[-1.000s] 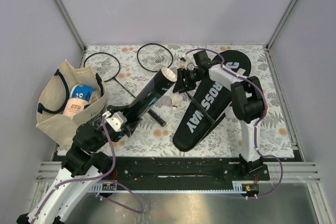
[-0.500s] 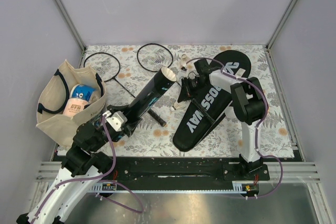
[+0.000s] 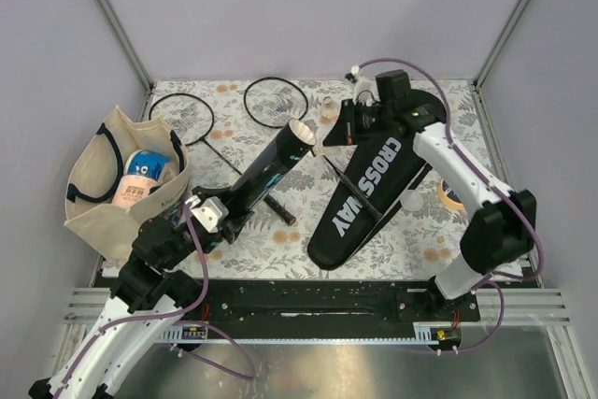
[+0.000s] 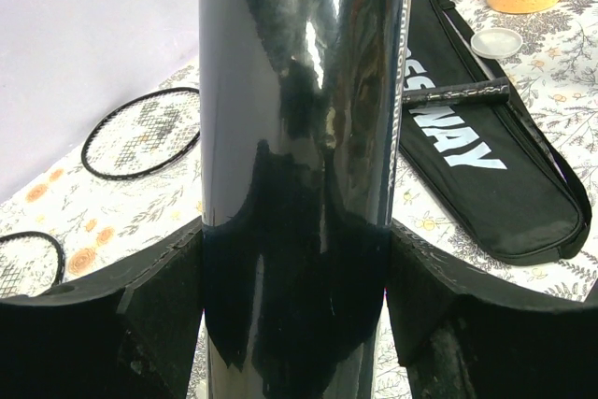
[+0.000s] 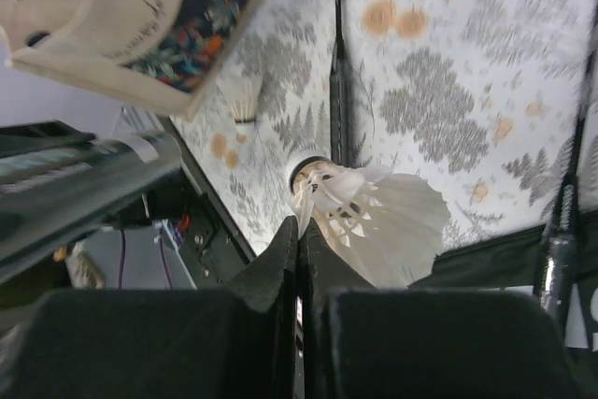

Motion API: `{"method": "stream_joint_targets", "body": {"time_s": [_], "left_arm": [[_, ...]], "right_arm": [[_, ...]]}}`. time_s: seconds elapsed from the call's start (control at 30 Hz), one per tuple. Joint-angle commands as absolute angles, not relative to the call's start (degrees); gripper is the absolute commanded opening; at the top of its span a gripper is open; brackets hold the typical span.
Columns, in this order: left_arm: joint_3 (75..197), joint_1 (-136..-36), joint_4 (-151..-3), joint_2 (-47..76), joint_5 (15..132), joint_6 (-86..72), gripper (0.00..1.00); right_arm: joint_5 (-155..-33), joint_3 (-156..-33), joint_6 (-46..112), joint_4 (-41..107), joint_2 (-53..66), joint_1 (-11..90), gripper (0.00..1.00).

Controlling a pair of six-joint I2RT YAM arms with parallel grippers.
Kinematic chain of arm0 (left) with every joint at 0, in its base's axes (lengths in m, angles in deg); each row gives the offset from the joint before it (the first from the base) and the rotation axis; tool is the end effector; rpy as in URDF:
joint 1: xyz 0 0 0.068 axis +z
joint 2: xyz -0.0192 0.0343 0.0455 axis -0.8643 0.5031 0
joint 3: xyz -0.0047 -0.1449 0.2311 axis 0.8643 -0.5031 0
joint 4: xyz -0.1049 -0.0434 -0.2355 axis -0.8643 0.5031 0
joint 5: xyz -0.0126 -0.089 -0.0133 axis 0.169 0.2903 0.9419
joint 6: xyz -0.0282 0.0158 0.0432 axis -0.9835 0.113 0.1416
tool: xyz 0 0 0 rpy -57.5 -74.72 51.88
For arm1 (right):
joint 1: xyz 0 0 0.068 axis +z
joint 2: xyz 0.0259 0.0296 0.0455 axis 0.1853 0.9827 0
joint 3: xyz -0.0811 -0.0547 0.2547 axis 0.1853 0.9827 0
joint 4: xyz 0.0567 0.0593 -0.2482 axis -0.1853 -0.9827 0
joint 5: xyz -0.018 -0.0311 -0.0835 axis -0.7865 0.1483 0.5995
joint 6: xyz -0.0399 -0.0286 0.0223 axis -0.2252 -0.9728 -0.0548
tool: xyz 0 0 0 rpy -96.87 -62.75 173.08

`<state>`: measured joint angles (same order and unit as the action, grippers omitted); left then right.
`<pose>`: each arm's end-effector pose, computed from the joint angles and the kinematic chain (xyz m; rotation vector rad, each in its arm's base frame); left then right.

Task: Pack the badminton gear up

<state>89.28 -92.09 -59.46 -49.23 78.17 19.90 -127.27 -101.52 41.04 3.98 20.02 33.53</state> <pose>0.0750 -0.0570 0.2812 0.8072 1.3985 -0.4173 0.3314 0.1651 0.3176 -0.5492 2.2776 1.1599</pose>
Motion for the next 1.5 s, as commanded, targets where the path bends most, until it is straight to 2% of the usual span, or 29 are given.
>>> {"method": "stream_joint_targets", "body": {"time_s": [0.0, 0.2, 0.47, 0.83, 1.1, 1.47], "left_arm": [[90.88, -92.23, -62.51, -48.09, 79.74, 19.53, 0.28], [91.67, -92.23, -61.28, -46.15, 81.15, 20.23, 0.28], [93.08, -92.23, -60.31, -43.51, 82.73, 21.82, 0.27], [94.74, -92.23, -60.05, -41.14, 87.92, 23.14, 0.28], [95.10, -92.23, -60.84, -40.44, 89.59, 22.52, 0.28], [97.03, -92.23, -59.44, -39.65, 90.64, 24.89, 0.27]], "right_arm": [[-122.65, -107.49, 42.62, 0.78, 10.29, 32.48, 0.01], [-118.78, -113.21, 40.60, -5.63, 2.02, 32.56, 0.03], [-121.58, -114.62, 38.23, -5.90, -5.02, 32.56, 0.05], [-132.21, -111.99, 38.84, -5.64, -4.93, 33.62, 0.06], [-133.97, -106.54, 38.75, -6.17, -4.41, 35.20, 0.07], [-138.20, -102.14, 42.71, 1.22, -2.12, 39.94, 0.07]]}}
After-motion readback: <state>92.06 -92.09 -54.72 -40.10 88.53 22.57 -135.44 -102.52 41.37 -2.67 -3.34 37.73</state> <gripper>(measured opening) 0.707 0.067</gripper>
